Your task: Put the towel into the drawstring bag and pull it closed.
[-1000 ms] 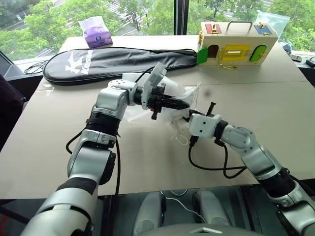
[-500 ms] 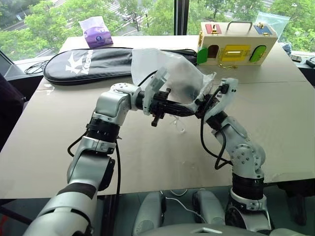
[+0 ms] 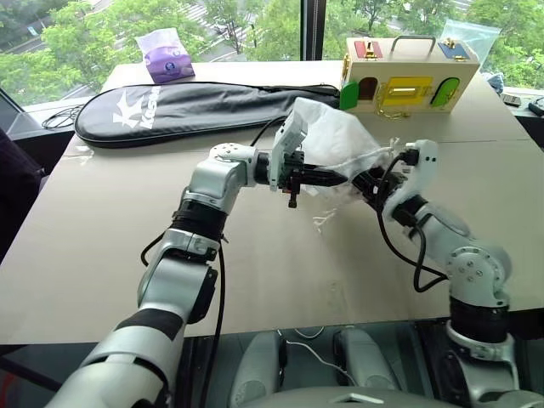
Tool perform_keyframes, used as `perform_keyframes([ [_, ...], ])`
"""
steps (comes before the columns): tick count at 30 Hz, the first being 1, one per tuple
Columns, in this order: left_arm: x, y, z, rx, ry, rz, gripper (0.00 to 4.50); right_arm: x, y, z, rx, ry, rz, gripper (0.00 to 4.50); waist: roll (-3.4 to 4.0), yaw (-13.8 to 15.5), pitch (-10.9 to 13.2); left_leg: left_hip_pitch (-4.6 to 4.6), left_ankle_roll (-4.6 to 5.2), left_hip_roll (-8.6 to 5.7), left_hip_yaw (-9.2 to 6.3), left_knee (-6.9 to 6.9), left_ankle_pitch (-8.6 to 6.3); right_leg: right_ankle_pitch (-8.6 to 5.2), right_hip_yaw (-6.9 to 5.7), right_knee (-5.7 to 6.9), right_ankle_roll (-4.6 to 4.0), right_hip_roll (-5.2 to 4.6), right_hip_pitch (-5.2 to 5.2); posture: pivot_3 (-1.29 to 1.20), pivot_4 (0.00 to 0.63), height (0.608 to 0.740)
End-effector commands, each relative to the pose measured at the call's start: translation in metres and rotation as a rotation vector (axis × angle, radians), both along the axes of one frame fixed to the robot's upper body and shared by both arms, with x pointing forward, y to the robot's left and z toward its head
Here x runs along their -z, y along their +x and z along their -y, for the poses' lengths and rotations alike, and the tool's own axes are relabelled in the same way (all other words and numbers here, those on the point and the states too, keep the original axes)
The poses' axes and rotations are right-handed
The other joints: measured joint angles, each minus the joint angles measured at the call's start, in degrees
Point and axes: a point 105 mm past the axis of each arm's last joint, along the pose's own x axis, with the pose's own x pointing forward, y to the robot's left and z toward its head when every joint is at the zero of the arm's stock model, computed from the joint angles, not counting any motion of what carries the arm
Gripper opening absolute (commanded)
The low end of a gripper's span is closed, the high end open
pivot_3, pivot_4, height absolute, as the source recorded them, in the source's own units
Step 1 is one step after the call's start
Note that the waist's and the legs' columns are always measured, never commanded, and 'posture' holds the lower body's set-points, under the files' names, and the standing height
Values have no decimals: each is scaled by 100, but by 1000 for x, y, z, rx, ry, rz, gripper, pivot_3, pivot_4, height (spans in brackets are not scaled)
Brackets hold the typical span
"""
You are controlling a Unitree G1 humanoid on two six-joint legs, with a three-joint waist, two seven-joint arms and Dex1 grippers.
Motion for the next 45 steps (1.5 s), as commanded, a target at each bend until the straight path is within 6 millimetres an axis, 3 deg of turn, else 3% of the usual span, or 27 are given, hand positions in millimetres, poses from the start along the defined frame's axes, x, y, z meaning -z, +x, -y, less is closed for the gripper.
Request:
perform_keyframes([
  [1,-24,11,6,-41,-1,208,0,-5,-22,-16,-169,-95,110,3638,3,0,2,0,0,1,0,-6,0,-1,0,0,-1,3,-4,0,150,740],
  [8,-30,18,21,-72,-49,260,0,-16,-38,-1,-213,-180,249,3638,-4,59,5,-10,1,-3,6,2,0,1,1,-10,2,-11,-2,0,150,740],
  [13,-38,18,28,-86,-83,277,0,-6,-26,31,-29,-326,247,3638,-4,127,5,-9,0,-5,4,3,0,0,-1,-5,2,-10,-2,0,150,740],
  [17,-36,14,33,-61,-84,271,0,2,-15,45,116,-341,218,3638,-4,146,5,-9,0,-5,5,3,0,0,0,-3,2,-9,-2,0,150,740],
  [22,-32,13,36,-55,-82,258,0,10,-2,47,200,-370,210,3638,-4,151,5,-6,0,-5,6,5,0,0,1,0,2,-7,-2,0,150,740],
  [29,-31,11,40,-52,-92,241,0,37,3,46,172,-479,177,3638,-4,154,5,-7,0,-6,7,5,0,0,1,-1,2,-8,-2,0,150,740],
  [32,-31,11,41,-54,-93,236,0,44,4,48,165,-512,173,2833,-4,153,5,-7,0,-6,7,5,0,0,1,-1,2,-8,-2,0,150,740],
  [38,-27,13,39,-68,-93,222,0,49,5,55,182,-528,164,35,-4,152,5,-6,0,-5,6,6,0,0,1,-1,2,-7,-2,0,150,740],
  [42,-24,13,36,-73,-96,207,0,46,10,64,250,-522,158,35,-4,153,5,-6,0,-5,6,6,0,0,1,0,2,-7,-2,0,150,740],
  [44,-23,3,36,3,-105,178,0,45,10,65,255,-520,163,35,-4,147,5,-6,0,-5,7,6,0,1,1,0,2,-7,-2,0,150,740],
  [45,-25,1,35,5,-121,178,279,46,9,65,253,-521,163,8,-4,147,5,-5,0,-5,8,5,0,0,2,0,2,-7,-2,0,150,740],
])
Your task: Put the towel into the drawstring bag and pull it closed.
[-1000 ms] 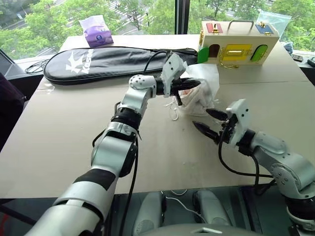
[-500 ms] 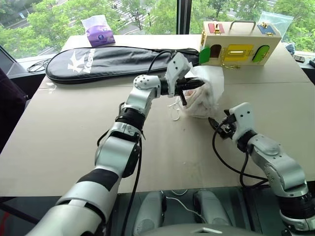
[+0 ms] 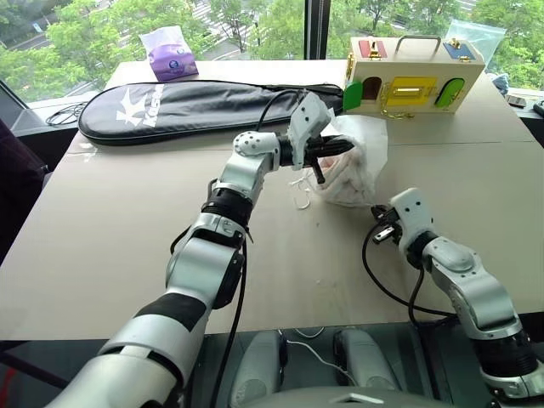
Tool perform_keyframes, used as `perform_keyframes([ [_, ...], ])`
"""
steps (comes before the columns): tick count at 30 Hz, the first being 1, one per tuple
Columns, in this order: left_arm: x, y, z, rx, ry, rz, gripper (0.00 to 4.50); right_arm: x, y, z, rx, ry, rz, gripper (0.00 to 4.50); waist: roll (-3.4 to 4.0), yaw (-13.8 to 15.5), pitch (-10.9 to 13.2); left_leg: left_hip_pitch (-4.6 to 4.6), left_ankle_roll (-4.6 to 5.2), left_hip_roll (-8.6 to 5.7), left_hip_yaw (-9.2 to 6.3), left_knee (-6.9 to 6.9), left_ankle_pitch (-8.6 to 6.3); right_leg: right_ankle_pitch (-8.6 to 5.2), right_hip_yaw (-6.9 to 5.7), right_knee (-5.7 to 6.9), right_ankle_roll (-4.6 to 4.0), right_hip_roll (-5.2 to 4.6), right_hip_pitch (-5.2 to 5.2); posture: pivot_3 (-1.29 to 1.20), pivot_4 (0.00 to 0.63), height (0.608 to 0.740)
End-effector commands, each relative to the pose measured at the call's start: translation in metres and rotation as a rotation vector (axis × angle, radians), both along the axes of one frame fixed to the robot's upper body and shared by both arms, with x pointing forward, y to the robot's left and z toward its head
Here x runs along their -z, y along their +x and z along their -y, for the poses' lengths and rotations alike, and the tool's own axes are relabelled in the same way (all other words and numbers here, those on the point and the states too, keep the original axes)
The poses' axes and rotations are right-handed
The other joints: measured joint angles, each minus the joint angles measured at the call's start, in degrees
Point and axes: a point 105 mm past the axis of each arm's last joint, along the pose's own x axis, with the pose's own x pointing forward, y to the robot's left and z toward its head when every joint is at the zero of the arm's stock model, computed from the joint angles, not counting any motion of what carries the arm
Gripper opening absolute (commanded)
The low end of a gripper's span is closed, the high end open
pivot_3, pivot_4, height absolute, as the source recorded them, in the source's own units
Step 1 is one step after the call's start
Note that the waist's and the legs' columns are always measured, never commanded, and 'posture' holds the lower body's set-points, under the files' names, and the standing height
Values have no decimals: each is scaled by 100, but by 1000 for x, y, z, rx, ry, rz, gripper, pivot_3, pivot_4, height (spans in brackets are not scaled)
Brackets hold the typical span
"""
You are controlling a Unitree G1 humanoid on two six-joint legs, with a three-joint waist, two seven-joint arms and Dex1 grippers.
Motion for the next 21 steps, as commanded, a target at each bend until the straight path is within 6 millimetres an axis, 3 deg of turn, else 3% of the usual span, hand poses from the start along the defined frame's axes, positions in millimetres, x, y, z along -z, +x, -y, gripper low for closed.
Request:
perform_keyframes([
  [1,-22,-9,-3,43,-80,36,561,-11,0,6,20,3,48,0,0,3,0,0,0,0,-1,0,0,0,0,0,0,0,0,0,150,740],
  [2,-27,-7,-6,15,-106,44,740,-11,-1,6,18,4,47,0,0,4,0,0,0,2,-2,0,0,0,-1,0,0,0,0,0,150,740],
  [5,-59,-10,-35,-19,-246,35,2076,-11,-4,5,13,3,43,0,0,-10,0,0,0,2,-2,1,0,0,0,2,0,-1,0,0,150,740],
  [9,-88,-25,-84,-18,-346,-21,2076,-12,-5,5,16,15,41,0,1,-62,0,5,0,11,-2,1,0,0,2,7,-1,2,-1,0,150,740],
  [11,-68,-26,-111,-92,-252,-67,2076,-12,-5,4,16,21,41,0,10,-147,-6,9,-1,13,-4,-1,0,0,2,8,-1,2,0,0,150,740],
  [15,5,-38,-140,-200,10,-161,2076,-12,-4,2,16,27,41,0,21,-132,-13,22,-1,16,1,-6,1,0,9,9,-1,1,7,0,150,740],
  [17,24,-42,-142,-223,43,-178,2076,-12,-3,2,17,29,42,0,15,-72,-9,19,-2,17,-3,-2,1,0,3,8,-1,-3,11,0,150,740],
  [21,44,-43,-124,-249,-26,-206,2076,-14,-1,0,15,36,47,0,1,102,-2,3,-2,15,-17,22,1,1,-14,7,-2,-11,15,0,150,740],
])
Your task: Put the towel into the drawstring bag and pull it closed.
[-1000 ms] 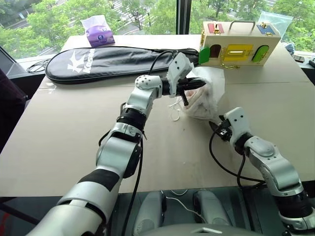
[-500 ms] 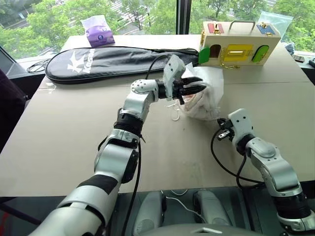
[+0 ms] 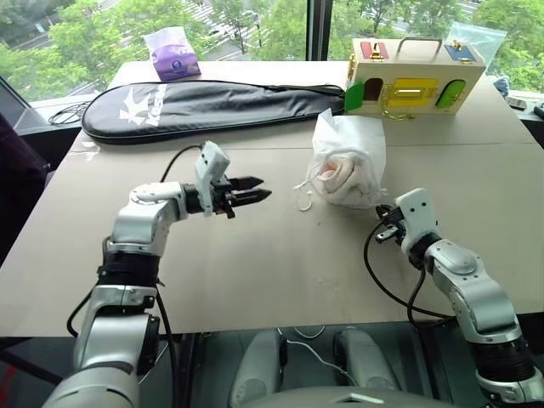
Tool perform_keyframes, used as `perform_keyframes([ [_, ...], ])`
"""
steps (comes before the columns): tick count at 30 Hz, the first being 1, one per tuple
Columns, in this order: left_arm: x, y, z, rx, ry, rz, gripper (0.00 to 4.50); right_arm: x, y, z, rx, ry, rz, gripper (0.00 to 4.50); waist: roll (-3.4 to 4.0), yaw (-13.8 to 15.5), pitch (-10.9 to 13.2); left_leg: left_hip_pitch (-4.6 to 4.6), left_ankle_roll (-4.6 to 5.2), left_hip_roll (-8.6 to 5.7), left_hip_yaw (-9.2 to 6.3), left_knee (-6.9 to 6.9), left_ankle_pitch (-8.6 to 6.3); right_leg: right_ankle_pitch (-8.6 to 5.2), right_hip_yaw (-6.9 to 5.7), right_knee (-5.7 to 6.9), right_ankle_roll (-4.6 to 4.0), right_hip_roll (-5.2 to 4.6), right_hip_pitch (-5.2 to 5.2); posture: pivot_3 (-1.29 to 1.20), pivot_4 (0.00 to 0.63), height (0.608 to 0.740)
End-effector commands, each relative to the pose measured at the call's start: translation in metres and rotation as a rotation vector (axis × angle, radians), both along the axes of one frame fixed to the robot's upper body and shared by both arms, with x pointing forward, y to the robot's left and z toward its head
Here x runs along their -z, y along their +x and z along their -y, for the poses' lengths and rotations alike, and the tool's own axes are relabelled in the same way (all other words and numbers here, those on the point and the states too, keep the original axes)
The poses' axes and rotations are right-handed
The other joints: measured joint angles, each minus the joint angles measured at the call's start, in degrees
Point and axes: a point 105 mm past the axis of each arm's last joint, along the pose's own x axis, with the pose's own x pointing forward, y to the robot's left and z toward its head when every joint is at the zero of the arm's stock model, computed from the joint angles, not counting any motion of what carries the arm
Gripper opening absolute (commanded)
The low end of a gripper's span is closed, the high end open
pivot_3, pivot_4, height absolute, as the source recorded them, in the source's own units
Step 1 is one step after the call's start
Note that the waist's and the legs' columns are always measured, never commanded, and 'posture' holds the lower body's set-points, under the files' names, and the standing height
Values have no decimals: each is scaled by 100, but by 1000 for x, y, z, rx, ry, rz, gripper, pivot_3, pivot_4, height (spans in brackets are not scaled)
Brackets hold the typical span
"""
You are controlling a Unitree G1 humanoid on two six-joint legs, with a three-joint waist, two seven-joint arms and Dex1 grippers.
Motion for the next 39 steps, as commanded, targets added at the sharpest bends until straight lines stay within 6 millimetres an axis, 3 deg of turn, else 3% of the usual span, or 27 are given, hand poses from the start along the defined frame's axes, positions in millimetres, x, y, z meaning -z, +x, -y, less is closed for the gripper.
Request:
perform_keyframes([
  [1,-18,3,22,4,-36,124,2076,-14,3,-2,-5,4,54,0,0,55,0,1,0,-2,0,4,0,0,-1,0,0,-2,5,0,150,740],
  [6,1,14,45,3,-12,142,2076,-17,5,-4,-11,5,58,0,3,48,-3,15,1,-6,3,11,0,0,1,1,0,3,20,0,150,740],
  [13,25,30,63,23,59,124,2076,-18,3,-3,-5,5,61,0,2,5,-2,12,1,-16,4,12,0,1,-2,-1,0,8,20,0,150,740],
  [19,30,39,72,8,20,109,2076,-17,0,0,14,6,61,0,2,-40,-2,11,1,-16,2,12,-1,0,-4,-2,1,7,21,0,150,740],
  [22,31,41,72,-1,8,101,1265,-17,-1,3,24,2,60,0,2,-52,-3,11,1,-15,-1,12,-1,0,-4,0,1,7,21,0,150,740],
  [25,32,40,65,-16,31,113,48,-17,-2,7,43,-15,64,0,2,-55,-3,12,1,-14,-2,12,-1,1,-4,1,1,7,21,0,150,740],
  [32,27,42,40,-115,69,157,48,-17,3,27,162,-91,106,0,2,-72,-3,13,1,-10,-2,12,-1,1,-2,2,1,7,20,0,150,740],
  [37,13,58,8,-290,127,266,48,-35,8,66,406,-87,202,0,2,-53,-3,12,1,-6,-5,12,-1,1,-3,3,1,5,20,0,150,740],
  [39,-8,71,-12,-424,138,366,48,-47,8,86,510,-103,269,0,2,-49,-2,12,1,-7,-4,12,-1,1,-3,2,1,2,20,0,150,740],
])
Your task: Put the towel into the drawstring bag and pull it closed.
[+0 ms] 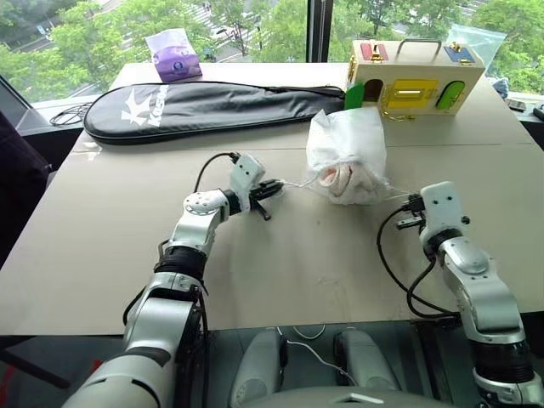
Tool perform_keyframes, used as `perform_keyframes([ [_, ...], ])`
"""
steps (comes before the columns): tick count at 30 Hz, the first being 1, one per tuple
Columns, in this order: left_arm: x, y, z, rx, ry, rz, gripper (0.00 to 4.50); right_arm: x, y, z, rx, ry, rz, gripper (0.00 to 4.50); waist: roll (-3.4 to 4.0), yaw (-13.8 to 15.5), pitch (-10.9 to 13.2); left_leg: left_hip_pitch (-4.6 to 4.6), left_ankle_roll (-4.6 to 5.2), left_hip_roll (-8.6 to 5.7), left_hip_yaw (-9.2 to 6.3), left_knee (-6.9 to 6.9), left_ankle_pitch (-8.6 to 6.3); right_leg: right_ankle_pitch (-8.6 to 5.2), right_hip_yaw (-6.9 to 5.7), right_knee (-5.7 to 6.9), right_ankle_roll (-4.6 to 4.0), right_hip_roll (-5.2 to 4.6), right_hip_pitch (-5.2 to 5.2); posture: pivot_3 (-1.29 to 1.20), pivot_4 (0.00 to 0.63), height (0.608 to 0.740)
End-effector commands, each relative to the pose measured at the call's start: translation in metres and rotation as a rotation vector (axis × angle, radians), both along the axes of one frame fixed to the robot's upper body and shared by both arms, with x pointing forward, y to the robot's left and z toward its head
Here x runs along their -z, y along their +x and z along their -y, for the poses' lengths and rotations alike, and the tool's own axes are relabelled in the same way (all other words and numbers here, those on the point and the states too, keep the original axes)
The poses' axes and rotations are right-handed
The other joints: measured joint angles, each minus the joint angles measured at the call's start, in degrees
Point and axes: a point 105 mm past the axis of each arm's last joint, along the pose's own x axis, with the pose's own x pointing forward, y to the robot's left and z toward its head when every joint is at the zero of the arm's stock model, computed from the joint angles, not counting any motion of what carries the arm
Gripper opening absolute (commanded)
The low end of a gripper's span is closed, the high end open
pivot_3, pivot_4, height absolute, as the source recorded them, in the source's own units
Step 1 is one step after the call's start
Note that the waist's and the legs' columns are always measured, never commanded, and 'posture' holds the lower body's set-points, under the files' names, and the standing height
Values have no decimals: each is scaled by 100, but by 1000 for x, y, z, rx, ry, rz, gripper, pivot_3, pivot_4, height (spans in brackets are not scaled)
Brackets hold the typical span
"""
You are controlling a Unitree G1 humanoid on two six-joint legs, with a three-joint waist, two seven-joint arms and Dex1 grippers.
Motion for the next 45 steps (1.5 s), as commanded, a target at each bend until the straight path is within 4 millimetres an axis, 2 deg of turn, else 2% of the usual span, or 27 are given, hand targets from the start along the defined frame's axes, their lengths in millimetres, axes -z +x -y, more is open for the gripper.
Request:
perform_keyframes([
  [1,-49,23,-31,-203,4,227,48,-34,-1,34,177,-33,171,0,0,17,0,-1,0,-1,-1,0,0,0,-1,-1,0,0,0,0,150,740],
  [3,-84,30,-45,-303,-25,370,48,-54,-3,46,245,-47,272,0,-2,27,1,-3,0,-2,-4,0,0,0,-4,-1,1,-2,0,0,150,740],
  [5,-115,31,-52,-354,-78,481,48,-71,-4,47,249,-52,357,0,-2,28,1,-4,0,-4,-3,0,0,1,-4,-1,1,-3,-1,0,150,740],
  [8,-160,26,-47,-338,-146,633,48,-95,-4,36,190,-88,479,0,-2,12,1,-3,0,-8,-1,0,0,1,-4,-2,2,-4,0,0,150,740],
  [10,-179,22,-40,-302,-163,697,48,-107,-4,29,157,-119,536,0,-1,-1,1,-3,0,-10,0,-3,0,1,-3,-2,2,-4,-1,0,150,740],
  [14,-233,11,-25,-249,-212,847,48,-156,-7,15,82,-189,712,0,-3,-15,6,-4,0,-15,3,-7,0,1,-3,-3,2,-3,-5,0,150,740],
  [17,-277,3,-33,-299,-290,946,48,-207,-14,13,80,-239,866,0,-4,-16,13,-11,-1,-16,4,-6,0,1,-2,0,2,-2,-14,0,150,740],
  [23,-324,-7,-41,-321,-393,1027,48,-272,-33,19,145,-287,1084,0,-3,-15,10,-5,-1,-17,12,-38,1,0,-2,-16,3,-4,-19,0,150,740],
  [26,-328,-6,-39,-314,-395,1024,48,-280,-34,26,175,-308,1110,0,-4,-11,10,-12,-2,-17,20,-40,1,0,-5,-17,3,-4,-24,0,150,740],
  [27,-325,-3,-38,-309,-394,1008,48,-277,-29,26,163,-317,1080,0,-4,-10,10,-11,-2,-16,22,-40,1,0,-5,-19,3,-4,-23,0,150,740],
  [28,-316,3,-35,-302,-378,970,48,-260,-12,22,106,-326,978,0,-5,-8,10,-13,-2,-17,24,-39,1,0,-5,-20,3,-4,-23,0,150,740],
  [29,-293,18,-25,-267,-332,860,48,-230,6,13,14,-327,835,0,-7,-10,8,-14,-2,-18,28,-39,1,0,-4,-22,3,-5,-22,0,150,740],
  [30,-272,27,-15,-228,-294,772,48,-210,15,6,-49,-329,752,0,-17,-3,1,-12,-1,-18,34,-39,1,0,-4,-24,3,-5,-20,0,150,740],
  [31,-255,30,-6,-183,-256,732,48,-202,15,0,-73,-336,742,0,-24,-7,-5,-6,-1,-20,34,-39,0,0,-12,-31,3,-5,-4,0,150,740],
  [32,-246,31,-2,-162,-237,720,48,-205,11,-2,-74,-336,766,0,-18,-18,-3,3,0,-19,29,-40,0,-1,-20,-40,3,-4,10,0,150,740],
  [34,-260,25,-9,-186,-327,763,48,-234,-4,2,-17,-338,895,0,10,-23,31,-8,-1,-20,35,-34,1,0,-5,-23,3,-7,-8,0,150,740],
  [36,-277,20,-18,-221,-411,804,48,-251,-13,9,31,-347,969,0,12,-53,40,-59,-8,-24,30,-20,6,2,20,11,3,-10,-78,0,150,740],
  [38,-283,16,-14,-193,-424,825,48,-248,-10,12,43,-332,955,0,9,-63,38,-118,-33,-18,24,5,22,6,19,29,8,-3,-137,0,150,740],
  [40,-283,13,-7,-162,-413,840,48,-243,-7,12,33,-318,937,0,1,-55,30,-113,-33,-14,23,-10,22,5,12,17,8,-2,-133,0,150,740],
  [43,-293,7,-8,-156,-443,880,48,-257,-12,10,42,-332,1002,0,2,-47,31,-106,-34,-16,35,-27,22,5,20,5,8,-5,-131,0,150,740],
  [45,-295,6,-12,-173,-454,888,48,-259,-12,15,62,-345,1004,0,2,-42,31,-106,-33,-19,37,-24,22,6,22,5,8,-8,-131,0,150,740],
])
